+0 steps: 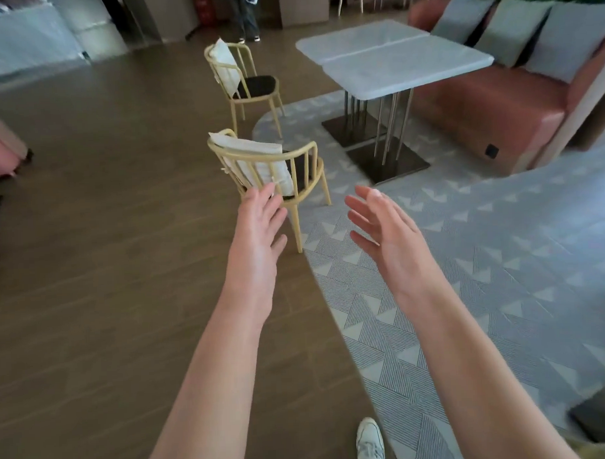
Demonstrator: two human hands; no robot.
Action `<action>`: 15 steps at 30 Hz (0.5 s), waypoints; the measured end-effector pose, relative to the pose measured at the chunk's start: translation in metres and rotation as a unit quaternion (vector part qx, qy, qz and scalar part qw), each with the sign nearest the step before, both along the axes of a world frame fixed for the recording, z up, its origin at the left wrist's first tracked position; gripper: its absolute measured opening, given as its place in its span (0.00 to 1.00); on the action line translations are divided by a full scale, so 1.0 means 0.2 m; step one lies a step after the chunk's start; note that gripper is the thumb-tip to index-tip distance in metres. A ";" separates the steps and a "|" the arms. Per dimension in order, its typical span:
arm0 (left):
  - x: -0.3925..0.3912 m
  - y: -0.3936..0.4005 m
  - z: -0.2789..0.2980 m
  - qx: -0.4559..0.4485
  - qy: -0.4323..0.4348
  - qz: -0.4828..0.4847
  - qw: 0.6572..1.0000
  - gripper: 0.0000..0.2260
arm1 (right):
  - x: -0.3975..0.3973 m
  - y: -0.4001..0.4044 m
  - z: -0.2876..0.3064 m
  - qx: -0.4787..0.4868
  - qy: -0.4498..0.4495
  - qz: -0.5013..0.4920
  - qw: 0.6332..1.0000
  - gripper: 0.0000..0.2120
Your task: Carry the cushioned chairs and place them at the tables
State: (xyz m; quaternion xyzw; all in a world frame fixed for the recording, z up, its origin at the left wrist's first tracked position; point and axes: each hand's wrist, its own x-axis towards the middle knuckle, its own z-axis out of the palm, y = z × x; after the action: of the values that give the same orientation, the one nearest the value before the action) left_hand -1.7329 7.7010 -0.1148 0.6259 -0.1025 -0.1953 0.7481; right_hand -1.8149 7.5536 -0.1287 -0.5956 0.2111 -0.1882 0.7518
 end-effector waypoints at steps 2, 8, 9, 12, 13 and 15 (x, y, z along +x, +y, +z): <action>0.07 -0.04 -0.02 0.003 0.001 0.011 1.000 0.25 | 0.12 -0.04 -0.01 -0.002 0.006 0.018 1.000 0.16; 0.30 0.09 -0.06 0.014 0.027 0.103 0.994 0.26 | 0.51 0.00 -0.03 0.020 0.027 0.077 0.996 0.22; 0.36 0.12 -0.07 0.013 0.034 0.119 0.992 0.25 | 0.58 0.02 -0.04 0.020 0.033 0.089 0.995 0.23; 0.53 0.21 -0.12 0.015 0.046 0.145 0.988 0.25 | 0.78 0.10 -0.07 0.025 0.050 0.111 0.992 0.21; 0.60 0.23 -0.14 0.015 0.046 0.149 0.988 0.25 | 0.85 0.13 -0.08 0.027 0.053 0.114 0.992 0.19; 0.75 0.29 -0.17 0.013 0.051 0.153 0.987 0.24 | 1.02 0.18 -0.10 0.027 0.059 0.114 0.991 0.17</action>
State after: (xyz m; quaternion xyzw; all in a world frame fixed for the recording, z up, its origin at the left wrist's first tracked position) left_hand -1.5833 7.7590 -0.1489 0.6331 0.0354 -0.1120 0.7651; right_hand -1.6115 7.5904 -0.1495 -0.6053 0.1911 -0.0596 0.7704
